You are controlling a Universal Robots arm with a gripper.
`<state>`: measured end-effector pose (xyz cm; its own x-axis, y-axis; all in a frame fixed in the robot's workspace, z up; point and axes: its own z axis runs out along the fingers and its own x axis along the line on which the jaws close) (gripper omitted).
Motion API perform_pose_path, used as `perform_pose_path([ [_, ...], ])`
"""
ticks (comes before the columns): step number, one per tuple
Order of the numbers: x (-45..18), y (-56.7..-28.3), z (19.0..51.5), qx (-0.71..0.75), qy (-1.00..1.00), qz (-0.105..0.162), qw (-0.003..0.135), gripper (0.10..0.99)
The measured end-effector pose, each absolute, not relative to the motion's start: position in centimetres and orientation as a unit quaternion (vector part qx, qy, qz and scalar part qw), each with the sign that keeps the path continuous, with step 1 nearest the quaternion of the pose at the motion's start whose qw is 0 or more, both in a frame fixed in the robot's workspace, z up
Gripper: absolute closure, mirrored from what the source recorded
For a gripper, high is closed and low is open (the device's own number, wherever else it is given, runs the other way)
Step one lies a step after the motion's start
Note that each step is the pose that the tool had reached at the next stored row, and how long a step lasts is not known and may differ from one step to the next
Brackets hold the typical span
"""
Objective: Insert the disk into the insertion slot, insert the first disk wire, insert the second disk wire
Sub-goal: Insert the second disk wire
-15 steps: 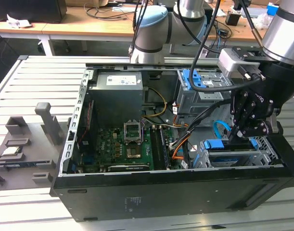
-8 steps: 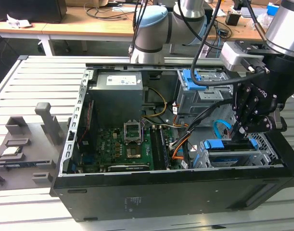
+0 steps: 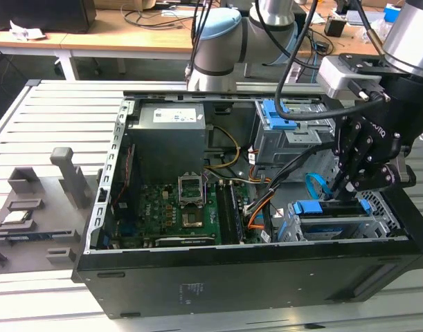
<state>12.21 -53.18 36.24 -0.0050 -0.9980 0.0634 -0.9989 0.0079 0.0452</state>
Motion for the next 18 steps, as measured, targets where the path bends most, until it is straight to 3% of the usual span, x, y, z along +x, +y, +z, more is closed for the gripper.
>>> perform_pose_path([
  [6, 12.0, -52.7, 37.0, 0.721, -0.693, -0.010, 0.022, 0.871],
  [18, 10.0, -52.8, 36.8, 0.733, -0.679, -0.020, 0.011, 0.871],
])
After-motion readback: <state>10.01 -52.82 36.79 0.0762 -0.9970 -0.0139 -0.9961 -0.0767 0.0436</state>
